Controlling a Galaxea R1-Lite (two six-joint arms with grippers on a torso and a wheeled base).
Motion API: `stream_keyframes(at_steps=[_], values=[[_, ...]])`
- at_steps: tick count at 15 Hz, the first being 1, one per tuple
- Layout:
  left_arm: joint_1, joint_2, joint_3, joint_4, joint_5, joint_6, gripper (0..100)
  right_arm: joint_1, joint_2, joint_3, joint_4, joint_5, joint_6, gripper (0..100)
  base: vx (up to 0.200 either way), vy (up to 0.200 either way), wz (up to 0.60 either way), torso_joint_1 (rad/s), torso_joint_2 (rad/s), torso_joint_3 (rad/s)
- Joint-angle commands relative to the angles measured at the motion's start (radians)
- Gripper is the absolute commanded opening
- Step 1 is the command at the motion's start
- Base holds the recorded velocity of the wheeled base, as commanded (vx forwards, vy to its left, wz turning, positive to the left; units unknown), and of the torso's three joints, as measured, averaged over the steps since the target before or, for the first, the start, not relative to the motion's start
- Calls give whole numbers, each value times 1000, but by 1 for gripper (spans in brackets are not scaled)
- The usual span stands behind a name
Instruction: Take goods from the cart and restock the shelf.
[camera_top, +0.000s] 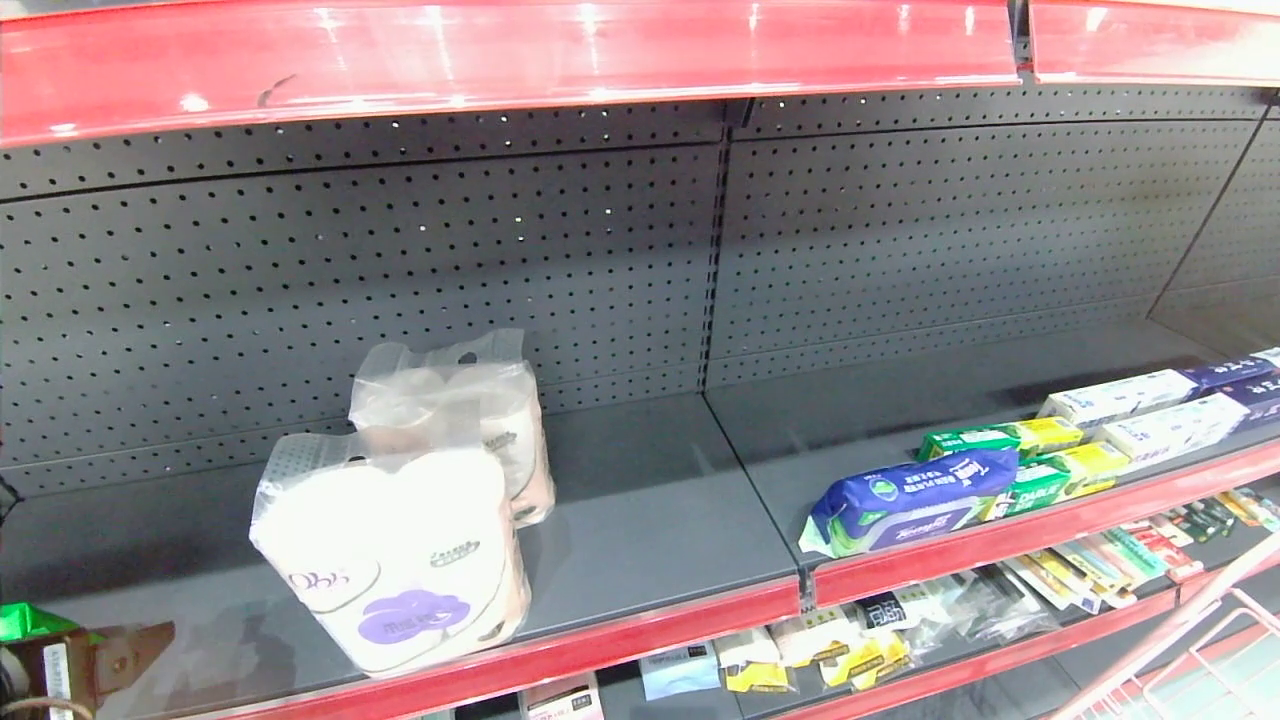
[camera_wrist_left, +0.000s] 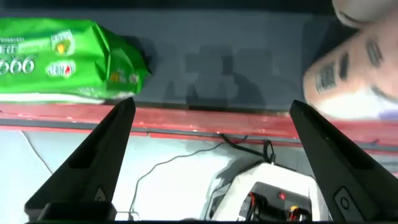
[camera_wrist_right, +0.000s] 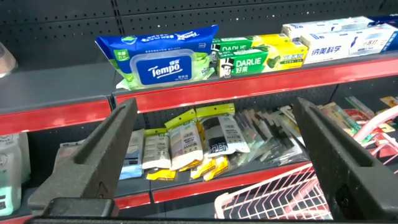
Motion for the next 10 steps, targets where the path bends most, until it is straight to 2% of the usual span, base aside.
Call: stream_keyframes(at_steps=[1,4,7,10], values=[[17,114,2,-36,0,2,100,0,1,0,0,1,0,100,0,0,0,0,0,0],[14,238,-13,-71,-1,8,100,0,1,0,0,1,0,100,0,0,0,0,0,0],[14,342,-4,-176,0,6,100,0,1,0,0,1,0,100,0,0,0,0,0,0],[14,382,-8,-176,-3,9,100,0,1,0,0,0,0,100,0,0,0,0,0,0]])
